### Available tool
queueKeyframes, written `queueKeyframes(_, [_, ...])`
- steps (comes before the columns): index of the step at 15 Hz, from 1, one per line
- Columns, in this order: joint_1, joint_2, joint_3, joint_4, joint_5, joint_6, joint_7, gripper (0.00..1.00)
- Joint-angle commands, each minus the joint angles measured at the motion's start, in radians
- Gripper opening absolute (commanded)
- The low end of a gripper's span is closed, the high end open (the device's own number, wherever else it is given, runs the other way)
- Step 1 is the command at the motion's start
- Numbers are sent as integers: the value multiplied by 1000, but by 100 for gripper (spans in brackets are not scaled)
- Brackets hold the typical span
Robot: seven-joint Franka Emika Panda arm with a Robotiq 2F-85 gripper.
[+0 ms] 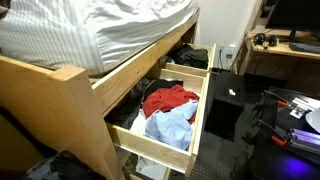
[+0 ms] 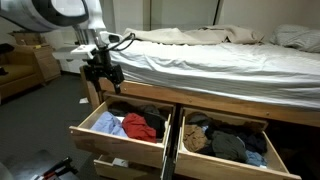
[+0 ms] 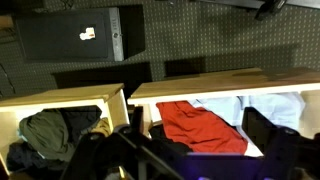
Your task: Remove the red shirt from the upper drawer on the left and put it in the upper drawer on the right, close the left upper drawer
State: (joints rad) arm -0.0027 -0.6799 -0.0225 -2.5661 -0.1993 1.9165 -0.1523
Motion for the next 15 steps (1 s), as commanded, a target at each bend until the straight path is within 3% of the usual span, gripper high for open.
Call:
queueKeyframes(1, [81,-112,7,135,12,-168,-145,100])
queueKeyframes(3, [125,-140,19,251,14,-299,-202,100])
queueKeyframes(4, [114,-118,45,315,12,-394,-170,100])
queueKeyframes(5, [124,-152,14,216,0,-277,-146,100])
queueKeyframes(7, [138,-163,30,291,-1,-372,-144,100])
queueKeyframes(10, [135,-154,35,293,-9,-352,-134,100])
queueKeyframes(13, [173,-112,22,361,48,-436,-187,100])
queueKeyframes(15, [211,-37,-10,345,113,-314,-213,100])
